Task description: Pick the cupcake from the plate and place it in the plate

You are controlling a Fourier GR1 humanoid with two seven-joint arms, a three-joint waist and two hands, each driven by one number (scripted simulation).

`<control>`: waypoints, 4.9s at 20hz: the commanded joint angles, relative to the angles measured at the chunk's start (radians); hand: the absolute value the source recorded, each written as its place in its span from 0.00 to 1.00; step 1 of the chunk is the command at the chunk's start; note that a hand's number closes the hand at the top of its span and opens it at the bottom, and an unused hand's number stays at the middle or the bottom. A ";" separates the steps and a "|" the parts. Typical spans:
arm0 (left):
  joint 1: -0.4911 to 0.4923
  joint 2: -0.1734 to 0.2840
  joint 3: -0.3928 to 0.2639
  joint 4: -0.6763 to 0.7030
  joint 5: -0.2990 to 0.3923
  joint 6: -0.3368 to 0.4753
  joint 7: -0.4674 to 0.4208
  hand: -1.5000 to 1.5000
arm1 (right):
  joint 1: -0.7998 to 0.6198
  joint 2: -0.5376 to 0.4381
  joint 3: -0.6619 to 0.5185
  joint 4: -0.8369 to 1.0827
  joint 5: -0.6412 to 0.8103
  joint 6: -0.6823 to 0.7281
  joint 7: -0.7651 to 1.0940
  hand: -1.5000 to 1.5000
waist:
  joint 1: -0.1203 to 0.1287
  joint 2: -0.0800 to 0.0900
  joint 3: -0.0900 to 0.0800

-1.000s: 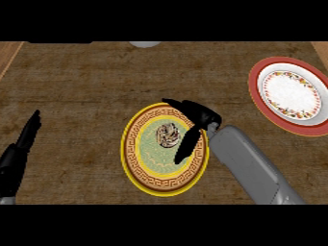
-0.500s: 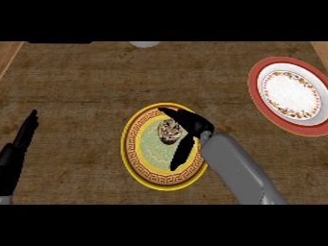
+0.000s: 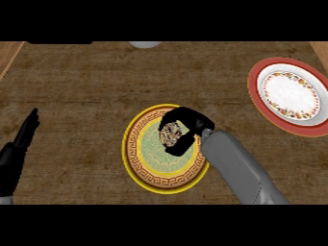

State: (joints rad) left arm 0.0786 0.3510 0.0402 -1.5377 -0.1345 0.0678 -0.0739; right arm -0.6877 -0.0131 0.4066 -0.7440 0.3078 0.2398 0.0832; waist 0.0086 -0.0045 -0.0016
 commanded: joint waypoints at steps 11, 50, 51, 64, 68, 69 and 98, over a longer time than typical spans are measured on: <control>0.049 -0.015 0.069 0.013 0.001 0.002 -0.031 0.50 | 0.065 -0.681 -0.117 0.106 0.105 -0.037 -0.213 1.00 | -0.105 0.014 0.005; -0.025 -0.026 0.046 0.069 -0.019 -0.058 -0.080 0.50 | -0.233 -0.879 -0.407 0.486 0.045 -0.074 -0.912 1.00 | 0.043 0.018 0.003; -0.034 -0.006 0.061 0.092 -0.002 -0.087 -0.107 0.50 | -0.246 -0.867 -0.390 0.481 0.064 -0.066 -0.907 1.00 | 0.038 0.017 0.003; -0.009 -0.042 0.044 0.022 -0.045 -0.049 -0.043 0.50 | -0.292 -0.677 -0.395 0.636 0.095 -0.015 -0.761 1.00 | 0.038 0.017 0.004; -0.044 -0.033 0.050 0.038 -0.036 -0.075 -0.041 0.50 | -0.268 -0.607 -0.397 0.663 0.108 -0.141 -0.696 0.00 | 0.037 0.021 0.005; -0.075 -0.037 0.045 0.040 -0.045 -0.068 -0.009 0.50 | -0.275 -0.632 -0.393 0.666 0.117 -0.126 -0.704 0.00 | 0.039 0.024 0.005; -0.006 -0.045 0.068 0.043 -0.035 -0.083 -0.105 0.50 | -0.049 -0.957 -0.821 0.662 -0.305 0.257 -0.877 0.00 | 0.058 0.041 0.015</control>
State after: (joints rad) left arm 0.0435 0.2898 0.0934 -1.4888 -0.1832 0.0032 -0.1562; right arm -0.7951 -0.9369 -0.4052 -0.0672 0.0111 0.4229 -0.7139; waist 0.0571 0.0366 0.0122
